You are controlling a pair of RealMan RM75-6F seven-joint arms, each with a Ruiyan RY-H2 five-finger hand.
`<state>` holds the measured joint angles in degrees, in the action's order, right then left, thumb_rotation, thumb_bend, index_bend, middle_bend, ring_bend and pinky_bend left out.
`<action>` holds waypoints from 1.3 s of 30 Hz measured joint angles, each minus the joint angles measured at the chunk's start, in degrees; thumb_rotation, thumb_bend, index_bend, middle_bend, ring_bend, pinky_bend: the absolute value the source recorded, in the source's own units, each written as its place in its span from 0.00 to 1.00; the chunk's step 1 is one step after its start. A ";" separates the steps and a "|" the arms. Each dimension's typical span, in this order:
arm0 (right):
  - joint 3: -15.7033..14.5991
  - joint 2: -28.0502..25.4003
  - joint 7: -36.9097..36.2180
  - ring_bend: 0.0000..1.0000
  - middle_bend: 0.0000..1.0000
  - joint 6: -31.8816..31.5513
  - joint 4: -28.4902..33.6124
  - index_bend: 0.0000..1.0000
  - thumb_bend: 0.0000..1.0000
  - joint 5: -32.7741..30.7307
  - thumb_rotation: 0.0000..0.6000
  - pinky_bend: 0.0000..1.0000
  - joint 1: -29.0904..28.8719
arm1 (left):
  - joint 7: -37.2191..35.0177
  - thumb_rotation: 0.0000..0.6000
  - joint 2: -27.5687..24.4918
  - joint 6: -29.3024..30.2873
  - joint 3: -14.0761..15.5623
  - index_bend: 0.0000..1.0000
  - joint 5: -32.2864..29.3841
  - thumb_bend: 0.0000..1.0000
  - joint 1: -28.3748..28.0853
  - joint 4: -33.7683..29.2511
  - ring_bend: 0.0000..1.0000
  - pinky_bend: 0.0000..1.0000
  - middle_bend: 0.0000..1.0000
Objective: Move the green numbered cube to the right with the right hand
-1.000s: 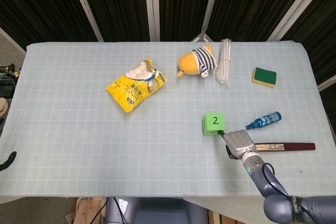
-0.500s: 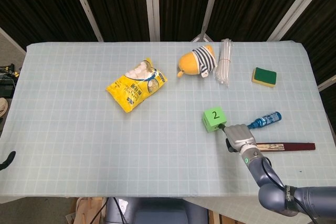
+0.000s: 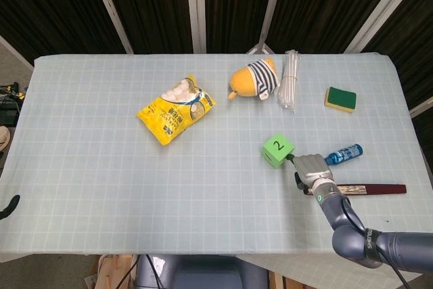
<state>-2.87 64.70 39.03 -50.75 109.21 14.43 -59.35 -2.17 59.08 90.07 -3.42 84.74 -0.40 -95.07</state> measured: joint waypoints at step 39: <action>-2.32 -2.06 1.16 0.35 0.28 -8.24 -1.52 0.14 0.62 -4.60 1.00 0.28 -3.86 | 0.81 1.00 0.15 -0.17 -0.25 0.06 -0.68 0.36 0.01 -0.33 0.00 0.00 0.01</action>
<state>-5.19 62.65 40.18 -58.99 107.69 9.83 -63.21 -1.36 59.23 89.90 -3.68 84.06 -0.39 -95.39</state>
